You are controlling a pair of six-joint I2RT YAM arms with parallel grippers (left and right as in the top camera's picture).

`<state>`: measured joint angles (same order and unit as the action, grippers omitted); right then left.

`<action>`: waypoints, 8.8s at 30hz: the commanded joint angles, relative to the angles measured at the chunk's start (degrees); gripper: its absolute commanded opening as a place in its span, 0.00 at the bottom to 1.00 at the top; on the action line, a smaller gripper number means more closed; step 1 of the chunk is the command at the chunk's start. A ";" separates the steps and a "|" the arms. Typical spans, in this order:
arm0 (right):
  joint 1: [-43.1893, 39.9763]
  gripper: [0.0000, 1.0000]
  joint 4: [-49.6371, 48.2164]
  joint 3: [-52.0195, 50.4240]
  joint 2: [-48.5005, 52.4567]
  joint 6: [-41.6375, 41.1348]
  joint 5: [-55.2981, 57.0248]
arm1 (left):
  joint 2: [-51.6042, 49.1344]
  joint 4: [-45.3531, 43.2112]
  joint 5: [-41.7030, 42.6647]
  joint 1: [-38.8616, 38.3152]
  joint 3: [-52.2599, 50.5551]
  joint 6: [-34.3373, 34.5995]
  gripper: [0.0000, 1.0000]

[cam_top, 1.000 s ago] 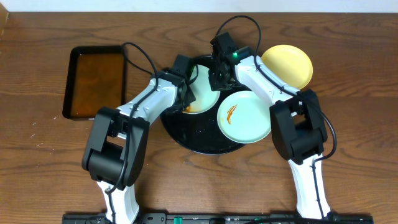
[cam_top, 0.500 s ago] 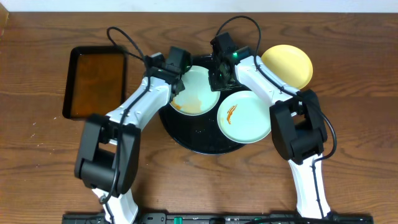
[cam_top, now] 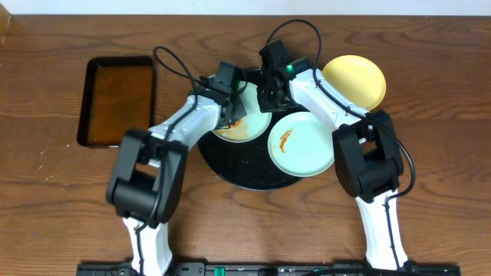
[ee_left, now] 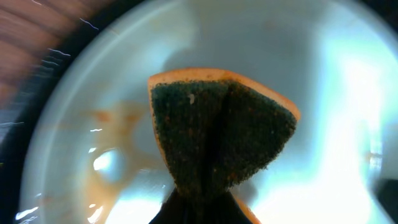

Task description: Clean dirty plates on tray and stack at the side

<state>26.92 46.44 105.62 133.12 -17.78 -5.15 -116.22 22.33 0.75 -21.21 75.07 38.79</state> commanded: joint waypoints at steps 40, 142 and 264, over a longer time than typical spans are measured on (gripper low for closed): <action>-0.28 0.70 -1.77 0.24 2.43 -0.57 3.91 | 13.25 8.52 -13.40 7.48 0.81 -8.13 0.08; -20.22 0.51 -18.36 0.44 6.71 22.86 -36.35 | 13.25 10.62 -13.40 7.48 0.79 -8.13 0.09; -41.94 0.08 -12.98 -15.80 -17.94 8.41 -11.17 | 13.25 10.21 -13.38 7.48 0.11 -6.80 0.08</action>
<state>-16.19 35.18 91.83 114.91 -5.13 -18.41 -103.13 32.58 -12.16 -13.72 75.61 31.48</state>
